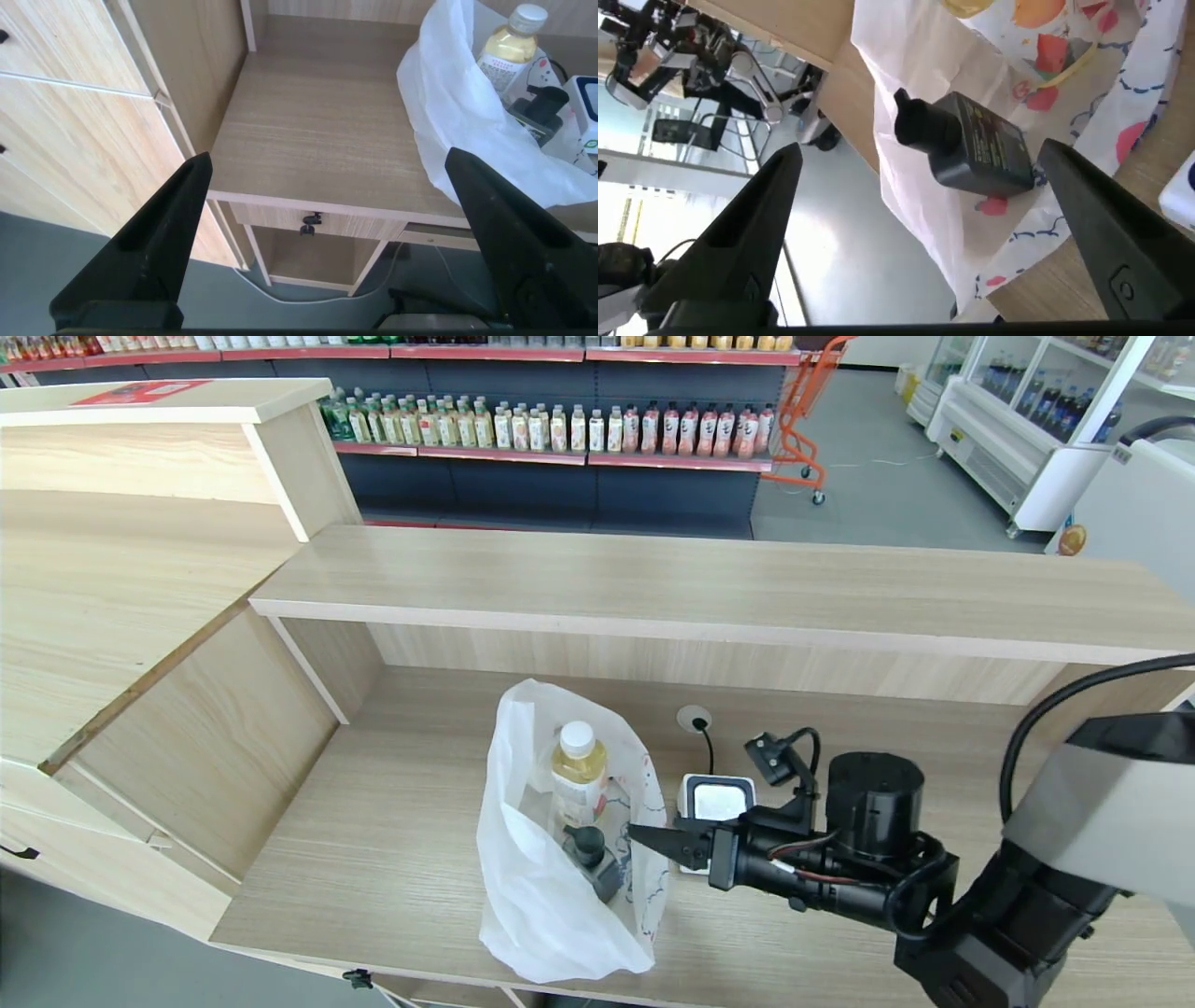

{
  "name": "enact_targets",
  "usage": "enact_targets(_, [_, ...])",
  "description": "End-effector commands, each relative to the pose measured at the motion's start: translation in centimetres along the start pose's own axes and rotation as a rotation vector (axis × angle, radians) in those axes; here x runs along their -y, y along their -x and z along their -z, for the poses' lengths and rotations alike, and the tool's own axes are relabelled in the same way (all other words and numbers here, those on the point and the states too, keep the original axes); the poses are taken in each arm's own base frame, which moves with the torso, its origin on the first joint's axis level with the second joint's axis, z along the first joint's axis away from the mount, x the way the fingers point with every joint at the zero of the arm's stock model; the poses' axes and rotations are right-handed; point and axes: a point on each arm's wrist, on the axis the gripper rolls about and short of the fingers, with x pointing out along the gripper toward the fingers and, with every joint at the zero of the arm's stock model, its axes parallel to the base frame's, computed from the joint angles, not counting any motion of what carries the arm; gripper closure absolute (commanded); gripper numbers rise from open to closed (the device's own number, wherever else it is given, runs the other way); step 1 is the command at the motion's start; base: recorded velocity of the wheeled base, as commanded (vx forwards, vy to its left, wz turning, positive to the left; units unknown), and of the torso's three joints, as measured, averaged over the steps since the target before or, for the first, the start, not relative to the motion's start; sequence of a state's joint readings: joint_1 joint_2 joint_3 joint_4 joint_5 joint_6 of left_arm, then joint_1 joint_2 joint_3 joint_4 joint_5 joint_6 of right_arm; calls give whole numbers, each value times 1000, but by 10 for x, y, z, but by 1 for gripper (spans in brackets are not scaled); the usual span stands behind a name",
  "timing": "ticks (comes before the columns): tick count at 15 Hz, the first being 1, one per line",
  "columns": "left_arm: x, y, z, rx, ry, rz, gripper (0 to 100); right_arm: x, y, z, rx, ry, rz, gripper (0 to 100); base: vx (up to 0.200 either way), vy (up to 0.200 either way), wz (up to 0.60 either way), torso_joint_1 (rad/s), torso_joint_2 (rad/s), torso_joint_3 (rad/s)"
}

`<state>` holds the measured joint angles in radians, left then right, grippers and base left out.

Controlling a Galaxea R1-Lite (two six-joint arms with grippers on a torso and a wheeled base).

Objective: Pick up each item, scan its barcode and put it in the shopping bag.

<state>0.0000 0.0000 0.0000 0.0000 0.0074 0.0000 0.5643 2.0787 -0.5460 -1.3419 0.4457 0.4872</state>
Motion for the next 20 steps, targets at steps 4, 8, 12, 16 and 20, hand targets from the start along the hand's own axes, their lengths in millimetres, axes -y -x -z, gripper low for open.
enact_targets(4, [0,0,0,-2,0,1,0,-37,104,-52,44,226,140,0,0,0,0,0,0,0])
enact_targets(8, [0,0,0,-2,0,0,0,-62,205,-39,61,491,436,0,0,0,0,0,0,0])
enact_targets(12, [0,0,0,-2,0,0,0,-83,266,37,253,501,805,0,0,0,0,0,0,0])
enact_targets(16, [0,0,0,-2,0,0,0,-93,292,86,245,451,928,0,0,0,0,0,0,0])
enact_targets(20, [0,0,0,-2,0,0,0,-97,304,113,329,442,1012,0,0,0,0,0,0,0])
